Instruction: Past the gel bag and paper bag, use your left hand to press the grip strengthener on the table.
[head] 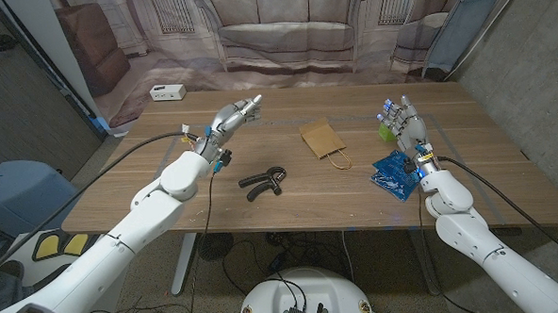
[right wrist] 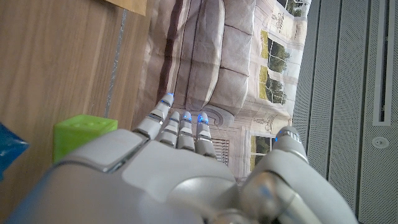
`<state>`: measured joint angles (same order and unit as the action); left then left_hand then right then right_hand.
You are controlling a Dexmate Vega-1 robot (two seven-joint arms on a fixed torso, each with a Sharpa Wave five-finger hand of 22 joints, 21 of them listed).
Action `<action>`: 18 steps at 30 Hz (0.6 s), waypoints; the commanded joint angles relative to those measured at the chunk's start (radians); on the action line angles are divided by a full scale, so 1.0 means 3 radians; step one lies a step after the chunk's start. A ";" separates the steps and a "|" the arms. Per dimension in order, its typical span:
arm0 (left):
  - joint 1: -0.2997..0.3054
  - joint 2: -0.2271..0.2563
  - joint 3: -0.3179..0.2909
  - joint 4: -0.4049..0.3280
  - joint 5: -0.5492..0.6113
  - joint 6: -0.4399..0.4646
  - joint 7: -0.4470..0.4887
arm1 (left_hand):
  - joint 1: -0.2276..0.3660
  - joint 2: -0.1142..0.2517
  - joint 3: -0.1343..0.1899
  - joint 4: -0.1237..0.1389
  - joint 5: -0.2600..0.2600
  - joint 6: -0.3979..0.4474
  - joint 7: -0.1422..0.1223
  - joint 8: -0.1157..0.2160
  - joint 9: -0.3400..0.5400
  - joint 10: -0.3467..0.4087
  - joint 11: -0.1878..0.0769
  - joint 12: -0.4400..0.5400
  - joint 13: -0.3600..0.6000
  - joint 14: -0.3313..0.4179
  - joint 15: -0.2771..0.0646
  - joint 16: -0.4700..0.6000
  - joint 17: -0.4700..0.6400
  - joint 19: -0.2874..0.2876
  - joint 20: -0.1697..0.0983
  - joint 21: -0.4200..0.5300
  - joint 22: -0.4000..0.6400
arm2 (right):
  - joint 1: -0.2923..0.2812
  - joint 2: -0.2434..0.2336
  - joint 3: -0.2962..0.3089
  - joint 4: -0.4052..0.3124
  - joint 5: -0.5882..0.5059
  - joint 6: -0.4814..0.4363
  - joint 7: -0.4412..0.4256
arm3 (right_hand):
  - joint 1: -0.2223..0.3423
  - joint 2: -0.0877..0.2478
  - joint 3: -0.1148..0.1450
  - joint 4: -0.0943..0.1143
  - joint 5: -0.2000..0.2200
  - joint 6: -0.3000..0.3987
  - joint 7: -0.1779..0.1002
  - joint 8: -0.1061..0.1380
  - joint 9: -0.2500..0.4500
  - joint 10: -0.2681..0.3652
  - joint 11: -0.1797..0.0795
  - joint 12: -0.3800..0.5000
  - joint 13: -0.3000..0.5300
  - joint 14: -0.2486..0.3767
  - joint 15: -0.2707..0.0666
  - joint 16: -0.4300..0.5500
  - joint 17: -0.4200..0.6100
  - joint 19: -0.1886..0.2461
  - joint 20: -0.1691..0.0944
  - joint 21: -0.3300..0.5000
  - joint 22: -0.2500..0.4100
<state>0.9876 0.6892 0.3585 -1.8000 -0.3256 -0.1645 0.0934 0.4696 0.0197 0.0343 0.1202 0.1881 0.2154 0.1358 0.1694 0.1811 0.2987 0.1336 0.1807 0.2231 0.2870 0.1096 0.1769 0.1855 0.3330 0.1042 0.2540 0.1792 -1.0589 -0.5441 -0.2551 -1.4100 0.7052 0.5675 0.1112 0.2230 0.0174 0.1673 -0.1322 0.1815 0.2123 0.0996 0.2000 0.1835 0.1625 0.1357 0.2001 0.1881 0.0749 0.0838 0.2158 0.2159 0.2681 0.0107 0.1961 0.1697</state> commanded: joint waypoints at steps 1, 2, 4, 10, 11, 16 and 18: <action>-0.0143 -0.0157 0.0029 0.0390 -0.0471 -0.0254 -0.0255 | -0.0088 -0.0018 -0.0070 0.0006 0.0039 -0.0231 -0.0005 0.0001 -0.0006 -0.0262 0.0021 -0.0009 -0.0041 -0.0264 0.0016 -0.0020 -0.0006 -0.0204 -0.0045 -0.0126 0.0005 | 0.0037 -0.0023 -0.0020 0.0024 -0.0021 -0.0047 -0.0004 | 0.0017 0.0013 -0.0011 0.0012 0.0017 -0.0007 -0.0009 -0.0013 0.0010 0.0021 0.0005 -0.0001 0.0018 0.0017 0.0000 -0.0008 0.0012 0.0033 -0.0001 -0.0006 0.0010; -0.0153 -0.0153 0.0029 0.0397 -0.0504 -0.0225 -0.0266 | -0.0096 -0.0017 -0.0076 0.0005 0.0041 -0.0271 -0.0013 0.0000 -0.0007 -0.0318 -0.0010 -0.0013 -0.0047 -0.0301 0.0023 -0.0019 -0.0006 -0.0242 -0.0045 -0.0145 0.0005 | 0.0040 -0.0033 -0.0021 0.0020 -0.0025 -0.0063 -0.0008 | 0.0017 0.0012 -0.0011 0.0012 0.0017 -0.0009 -0.0011 -0.0014 0.0010 0.0020 0.0003 -0.0002 0.0018 0.0016 -0.0002 -0.0009 0.0012 0.0032 -0.0001 -0.0006 0.0010; -0.0188 -0.0140 0.0032 0.0429 -0.0598 -0.0161 -0.0333 | -0.0113 -0.0019 -0.0088 0.0004 0.0044 -0.0347 -0.0022 -0.0001 -0.0007 -0.0380 -0.0003 -0.0009 -0.0057 -0.0357 0.0034 -0.0016 -0.0007 -0.0303 -0.0045 -0.0173 0.0005 | 0.0047 -0.0048 -0.0025 0.0020 -0.0036 -0.0076 -0.0004 | 0.0017 0.0011 -0.0012 0.0012 0.0017 -0.0013 -0.0007 -0.0016 0.0010 0.0020 0.0004 -0.0002 0.0018 0.0016 -0.0003 -0.0009 0.0012 0.0032 -0.0001 -0.0006 0.0010; -0.0212 -0.0033 0.0020 0.0396 -0.0614 0.0051 -0.0257 | -0.0197 -0.0025 -0.0139 0.0014 0.0051 -0.0439 -0.0052 0.0031 -0.0009 -0.0605 -0.0007 0.0001 -0.0080 -0.0600 0.0062 -0.0018 -0.0007 -0.0588 0.0032 -0.0247 0.0010 | 0.0055 -0.0092 -0.0039 -0.0004 -0.0086 -0.0126 -0.0032 | 0.0015 0.0010 -0.0015 0.0013 0.0017 -0.0020 -0.0007 -0.0019 0.0010 0.0015 0.0008 -0.0004 0.0018 0.0014 0.0002 -0.0010 0.0012 0.0030 -0.0004 -0.0007 0.0010; -0.0209 -0.0006 0.0021 0.0373 -0.0564 0.0091 -0.0199 | -0.0203 -0.0025 -0.0143 0.0015 0.0052 -0.0408 -0.0065 0.0046 -0.0009 -0.0602 -0.0020 0.0009 -0.0081 -0.0603 0.0058 -0.0012 -0.0007 -0.0601 0.0031 -0.0246 0.0010 | 0.0059 -0.0099 -0.0043 -0.0003 -0.0093 -0.0132 -0.0029 | 0.0014 0.0009 -0.0016 0.0013 0.0017 -0.0020 -0.0007 -0.0019 0.0010 0.0013 0.0000 -0.0005 0.0018 0.0015 0.0003 -0.0010 0.0012 0.0030 -0.0003 -0.0007 0.0010; -0.0199 0.0053 0.0022 0.0311 -0.0418 0.0226 0.0009 | -0.0240 -0.0022 -0.0169 0.0012 0.0058 -0.0232 -0.0145 0.0097 -0.0014 -0.0551 -0.0118 0.0060 -0.0088 -0.0605 -0.0036 0.0018 -0.0008 -0.0622 -0.0106 -0.0215 0.0013 | 0.0078 -0.0108 -0.0069 -0.0005 -0.0100 -0.0182 -0.0028 | 0.0013 0.0009 -0.0017 0.0013 0.0017 -0.0022 -0.0006 -0.0020 0.0010 0.0013 0.0005 -0.0005 0.0018 0.0015 0.0001 -0.0010 0.0013 0.0029 -0.0005 -0.0007 0.0010; -0.0210 0.0053 0.0028 0.0328 -0.0400 0.0237 0.0031 | -0.0245 -0.0018 -0.0173 0.0009 0.0060 -0.0191 -0.0153 0.0102 -0.0015 -0.0535 -0.0157 0.0070 -0.0091 -0.0596 -0.0078 0.0026 -0.0009 -0.0615 -0.0169 -0.0205 0.0013 | 0.0090 -0.0115 -0.0079 -0.0001 -0.0109 -0.0195 -0.0020 | 0.0013 0.0010 -0.0018 0.0014 0.0017 -0.0022 -0.0006 -0.0020 0.0010 0.0017 0.0005 -0.0003 0.0018 0.0013 0.0002 -0.0010 0.0013 0.0029 -0.0006 -0.0007 0.0010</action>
<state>0.9340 0.6805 0.3655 -1.6978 -0.4700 -0.1534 0.0418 0.4038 0.0144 -0.0111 0.1241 0.2012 0.1380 0.0940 0.1896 0.1766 0.1313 0.1024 0.1927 0.1950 0.1027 0.1031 0.1769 0.1813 0.1443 0.0742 0.1853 0.1792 -1.0435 -0.5669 -0.2669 -1.4069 0.6832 0.5352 0.1050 0.2230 0.0174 0.1631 -0.1279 0.1815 0.2123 0.0997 0.1958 0.1836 0.1625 0.1357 0.2002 0.1881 0.0749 0.0838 0.2158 0.2158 0.2681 0.0107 0.1961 0.1697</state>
